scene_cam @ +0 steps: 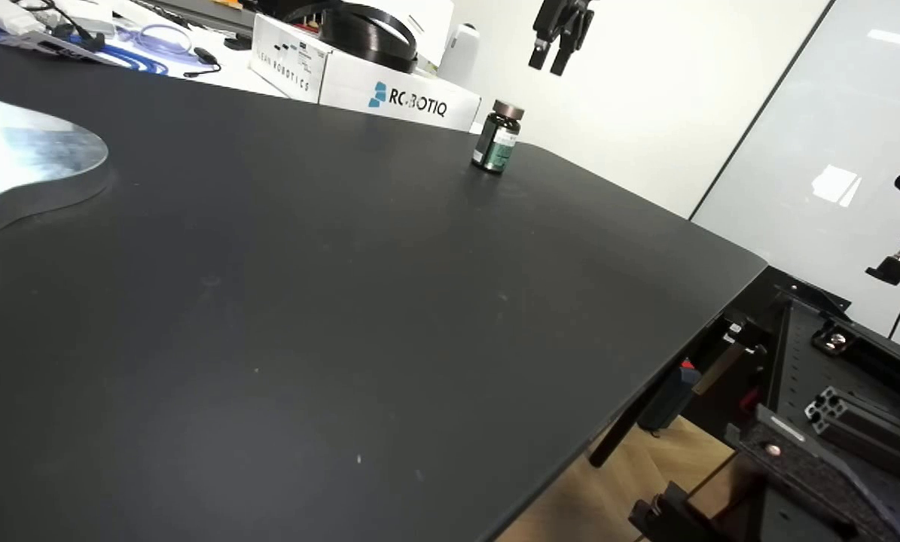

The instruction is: Move the bottle to the left

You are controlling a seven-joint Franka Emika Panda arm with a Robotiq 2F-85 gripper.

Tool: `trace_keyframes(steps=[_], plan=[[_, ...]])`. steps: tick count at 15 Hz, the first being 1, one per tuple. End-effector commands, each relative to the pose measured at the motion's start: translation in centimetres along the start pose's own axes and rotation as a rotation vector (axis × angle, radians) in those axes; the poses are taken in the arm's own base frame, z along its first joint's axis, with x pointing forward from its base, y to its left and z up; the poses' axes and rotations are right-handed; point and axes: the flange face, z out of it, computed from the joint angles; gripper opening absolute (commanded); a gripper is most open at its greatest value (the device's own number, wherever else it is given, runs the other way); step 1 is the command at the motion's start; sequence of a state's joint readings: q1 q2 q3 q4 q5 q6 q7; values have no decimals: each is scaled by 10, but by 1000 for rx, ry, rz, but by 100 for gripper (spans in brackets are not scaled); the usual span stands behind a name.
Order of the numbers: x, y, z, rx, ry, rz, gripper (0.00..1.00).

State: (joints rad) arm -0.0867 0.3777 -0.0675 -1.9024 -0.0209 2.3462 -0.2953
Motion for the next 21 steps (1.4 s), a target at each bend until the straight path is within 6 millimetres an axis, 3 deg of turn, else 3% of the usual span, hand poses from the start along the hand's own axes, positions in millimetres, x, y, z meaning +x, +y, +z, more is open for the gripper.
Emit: trace_keyframes(steps=[1,11,12,13,17,21], plan=[[2,7,24,-8,13,-1,100],[7,-3,81,-8,93,9,100],[7,-5,84,-16,109,-1,75],[8,-7,86,-23,126,-7,74],[10,-12,83,-42,175,-23,45],[9,-18,59,-34,146,-17,42]])
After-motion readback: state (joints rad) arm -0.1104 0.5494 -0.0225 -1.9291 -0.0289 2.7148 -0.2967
